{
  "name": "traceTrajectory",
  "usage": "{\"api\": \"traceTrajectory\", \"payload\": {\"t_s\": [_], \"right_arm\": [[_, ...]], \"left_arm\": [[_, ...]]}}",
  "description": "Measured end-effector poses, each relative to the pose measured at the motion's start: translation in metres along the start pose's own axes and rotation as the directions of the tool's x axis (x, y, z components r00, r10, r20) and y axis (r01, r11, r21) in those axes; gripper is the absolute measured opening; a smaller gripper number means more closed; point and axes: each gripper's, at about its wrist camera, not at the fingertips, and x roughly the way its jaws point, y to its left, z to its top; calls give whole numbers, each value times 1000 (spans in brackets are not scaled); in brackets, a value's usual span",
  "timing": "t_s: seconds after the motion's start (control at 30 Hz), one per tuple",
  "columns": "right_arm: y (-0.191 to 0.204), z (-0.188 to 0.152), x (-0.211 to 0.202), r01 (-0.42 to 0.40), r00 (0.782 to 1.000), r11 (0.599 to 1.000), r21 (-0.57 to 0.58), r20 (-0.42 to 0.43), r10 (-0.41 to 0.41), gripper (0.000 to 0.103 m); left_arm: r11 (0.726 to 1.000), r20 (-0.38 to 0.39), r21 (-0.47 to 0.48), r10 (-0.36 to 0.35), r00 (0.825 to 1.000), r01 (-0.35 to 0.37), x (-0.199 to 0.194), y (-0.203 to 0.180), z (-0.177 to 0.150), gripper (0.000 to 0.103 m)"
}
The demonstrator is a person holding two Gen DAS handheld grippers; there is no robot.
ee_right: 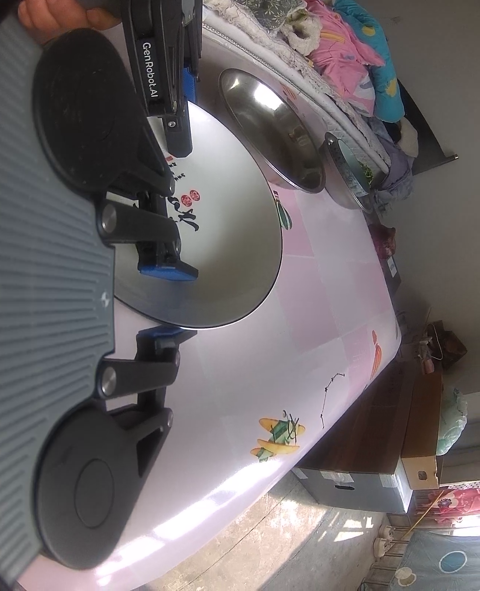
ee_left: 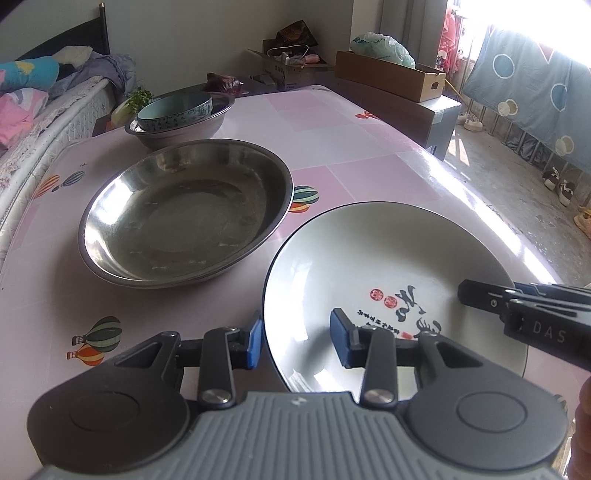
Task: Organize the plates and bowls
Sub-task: 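Carry the white plate with both grippers toward the steel basin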
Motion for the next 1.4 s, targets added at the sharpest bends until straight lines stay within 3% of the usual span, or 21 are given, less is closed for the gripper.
{"api": "traceTrajectory", "payload": {"t_s": [1.0,1.27,1.4], "right_arm": [[4,8,-13,6,1000,1000,8,18,-6,24],[-5,5,-10,6,1000,1000,29,15,-7,23],[-13,3,-4,3,1000,998,68,-1,-3,21]], "left_arm": [[999,5,-34,0,1000,1,-11,1,5,38],[998,29,-41,-48,998,50,-13,5,2,37],[994,33,-63,-92,995,94,-15,14,2,30]]}}
